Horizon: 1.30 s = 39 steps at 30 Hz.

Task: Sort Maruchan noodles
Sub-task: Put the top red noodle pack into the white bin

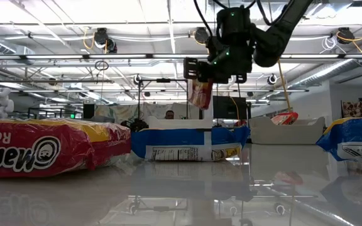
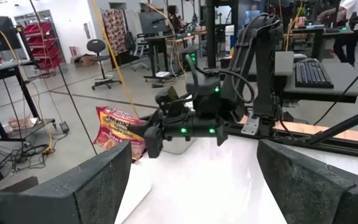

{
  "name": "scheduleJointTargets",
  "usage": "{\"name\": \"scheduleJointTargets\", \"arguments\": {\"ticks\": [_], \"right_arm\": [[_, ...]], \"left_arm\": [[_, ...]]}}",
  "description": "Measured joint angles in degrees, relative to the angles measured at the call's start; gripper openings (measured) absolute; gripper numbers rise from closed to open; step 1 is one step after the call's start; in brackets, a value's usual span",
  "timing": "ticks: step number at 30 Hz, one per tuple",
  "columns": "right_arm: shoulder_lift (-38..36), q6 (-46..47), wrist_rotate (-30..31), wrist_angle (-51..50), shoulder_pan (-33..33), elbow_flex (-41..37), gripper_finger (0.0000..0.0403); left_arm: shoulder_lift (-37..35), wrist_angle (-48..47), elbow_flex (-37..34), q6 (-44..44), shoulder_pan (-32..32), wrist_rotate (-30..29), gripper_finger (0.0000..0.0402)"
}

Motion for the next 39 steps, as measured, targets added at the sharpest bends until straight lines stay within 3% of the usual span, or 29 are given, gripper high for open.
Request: {"name": "scheduleJointTargets", "arguments": {"ticks": [20,39], "right_arm": [[5.71,3.15,0.06,4.54,-0.84,0.02,0.0100],[5.77,7.50,1.97,-3.87,-0.82,0.07,0.0100]], "left_arm": [[0.02,1.76,0.00,2.39,2.91,2.27,0.0351],[0.02,1.78,0.00,2.18,2.91,2.34,0.0351]]}}
